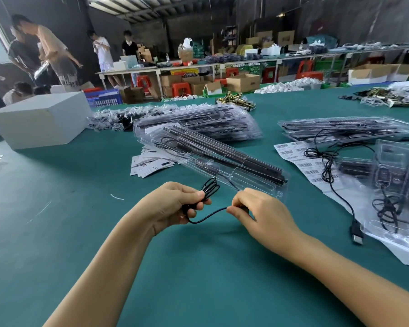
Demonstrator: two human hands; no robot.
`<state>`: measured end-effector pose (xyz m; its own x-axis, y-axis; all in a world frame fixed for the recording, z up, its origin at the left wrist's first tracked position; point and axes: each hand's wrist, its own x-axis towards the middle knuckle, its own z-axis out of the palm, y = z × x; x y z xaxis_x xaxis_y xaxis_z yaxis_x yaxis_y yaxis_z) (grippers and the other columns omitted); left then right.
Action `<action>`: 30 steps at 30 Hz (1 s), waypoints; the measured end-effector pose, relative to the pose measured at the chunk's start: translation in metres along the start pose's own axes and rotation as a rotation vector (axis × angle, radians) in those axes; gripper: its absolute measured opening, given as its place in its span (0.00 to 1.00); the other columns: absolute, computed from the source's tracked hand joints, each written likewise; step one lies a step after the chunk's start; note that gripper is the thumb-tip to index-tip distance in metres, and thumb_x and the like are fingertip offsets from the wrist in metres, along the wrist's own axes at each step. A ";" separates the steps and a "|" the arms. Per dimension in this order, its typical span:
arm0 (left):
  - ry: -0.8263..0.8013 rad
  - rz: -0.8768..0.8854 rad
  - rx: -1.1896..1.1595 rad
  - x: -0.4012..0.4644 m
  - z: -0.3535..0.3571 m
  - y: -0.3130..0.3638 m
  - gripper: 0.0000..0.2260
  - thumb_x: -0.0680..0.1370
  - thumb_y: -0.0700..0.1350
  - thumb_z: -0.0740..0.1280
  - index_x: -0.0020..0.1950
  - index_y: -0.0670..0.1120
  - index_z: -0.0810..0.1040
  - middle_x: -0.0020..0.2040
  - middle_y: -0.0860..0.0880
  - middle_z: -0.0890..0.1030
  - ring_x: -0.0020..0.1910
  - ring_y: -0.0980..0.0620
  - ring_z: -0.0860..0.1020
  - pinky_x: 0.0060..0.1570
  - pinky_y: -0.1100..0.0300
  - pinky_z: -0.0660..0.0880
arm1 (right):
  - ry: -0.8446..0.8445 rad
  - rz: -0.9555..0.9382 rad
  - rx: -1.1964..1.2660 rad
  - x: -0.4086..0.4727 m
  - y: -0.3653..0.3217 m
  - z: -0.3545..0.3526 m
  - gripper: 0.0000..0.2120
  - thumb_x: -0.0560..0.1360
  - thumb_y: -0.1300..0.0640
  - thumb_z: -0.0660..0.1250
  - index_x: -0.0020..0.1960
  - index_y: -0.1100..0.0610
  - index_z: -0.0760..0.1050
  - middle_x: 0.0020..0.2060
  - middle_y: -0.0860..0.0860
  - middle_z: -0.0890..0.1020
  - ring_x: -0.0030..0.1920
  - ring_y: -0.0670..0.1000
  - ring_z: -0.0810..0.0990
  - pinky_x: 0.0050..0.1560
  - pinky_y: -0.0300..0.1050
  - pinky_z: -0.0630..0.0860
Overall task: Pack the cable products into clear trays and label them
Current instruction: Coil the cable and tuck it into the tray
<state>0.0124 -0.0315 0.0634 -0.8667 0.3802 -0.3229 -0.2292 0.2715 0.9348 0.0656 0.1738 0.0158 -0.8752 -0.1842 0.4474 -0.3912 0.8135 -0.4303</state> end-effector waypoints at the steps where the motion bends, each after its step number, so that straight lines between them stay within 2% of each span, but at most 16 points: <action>1: -0.016 -0.004 0.030 0.000 -0.001 0.000 0.09 0.79 0.43 0.66 0.46 0.39 0.83 0.32 0.51 0.76 0.25 0.58 0.71 0.29 0.67 0.65 | 0.021 -0.006 -0.004 0.000 0.000 0.001 0.10 0.78 0.47 0.62 0.43 0.53 0.72 0.35 0.42 0.71 0.39 0.45 0.69 0.37 0.47 0.71; 8: -0.148 -0.010 0.132 0.001 0.002 -0.002 0.09 0.78 0.43 0.66 0.46 0.40 0.84 0.32 0.50 0.76 0.26 0.58 0.70 0.30 0.68 0.64 | 0.106 0.045 0.010 0.000 -0.001 0.006 0.11 0.78 0.50 0.64 0.40 0.53 0.68 0.34 0.44 0.71 0.33 0.43 0.67 0.32 0.45 0.65; 16: -0.133 -0.044 0.121 0.003 0.006 -0.006 0.09 0.78 0.43 0.67 0.49 0.39 0.84 0.34 0.51 0.78 0.26 0.59 0.70 0.28 0.69 0.64 | 0.135 0.074 0.030 -0.001 0.002 0.010 0.11 0.79 0.51 0.63 0.40 0.55 0.68 0.32 0.44 0.69 0.32 0.45 0.67 0.32 0.45 0.64; 20: -0.147 -0.050 0.091 0.004 0.005 -0.006 0.08 0.77 0.43 0.68 0.45 0.41 0.85 0.43 0.48 0.84 0.27 0.59 0.71 0.29 0.68 0.63 | 0.170 0.065 0.026 0.000 0.001 0.010 0.11 0.78 0.51 0.64 0.40 0.55 0.68 0.32 0.43 0.68 0.31 0.45 0.67 0.30 0.45 0.63; 22: -0.196 -0.070 0.053 0.005 0.004 -0.007 0.08 0.77 0.43 0.67 0.45 0.41 0.85 0.47 0.44 0.85 0.26 0.59 0.70 0.29 0.68 0.63 | 0.178 0.065 0.041 0.000 0.002 0.011 0.12 0.78 0.51 0.64 0.40 0.55 0.68 0.32 0.43 0.69 0.31 0.43 0.67 0.30 0.45 0.64; 24: -0.291 -0.095 -0.006 0.005 0.002 -0.008 0.08 0.76 0.43 0.67 0.46 0.41 0.85 0.44 0.44 0.84 0.26 0.60 0.70 0.29 0.68 0.64 | 0.185 0.069 0.060 0.000 0.002 0.011 0.12 0.78 0.50 0.63 0.40 0.55 0.68 0.32 0.44 0.70 0.31 0.44 0.68 0.30 0.46 0.65; 27: -0.448 -0.109 -0.106 0.006 0.001 -0.011 0.07 0.75 0.43 0.69 0.47 0.41 0.84 0.37 0.49 0.79 0.26 0.60 0.68 0.30 0.67 0.64 | 0.202 0.079 0.104 0.000 0.002 0.011 0.12 0.79 0.48 0.62 0.40 0.54 0.68 0.32 0.44 0.71 0.32 0.44 0.69 0.30 0.44 0.65; 30: -0.524 -0.096 -0.229 0.008 0.003 -0.014 0.08 0.75 0.44 0.66 0.45 0.41 0.82 0.33 0.51 0.73 0.26 0.59 0.66 0.30 0.66 0.65 | 0.210 0.095 0.154 0.002 0.001 0.011 0.12 0.79 0.48 0.61 0.41 0.54 0.69 0.32 0.43 0.71 0.32 0.45 0.69 0.33 0.47 0.67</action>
<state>0.0097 -0.0300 0.0468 -0.5154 0.7665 -0.3831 -0.4363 0.1500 0.8872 0.0609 0.1680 0.0079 -0.8381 0.0206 0.5452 -0.3627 0.7254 -0.5850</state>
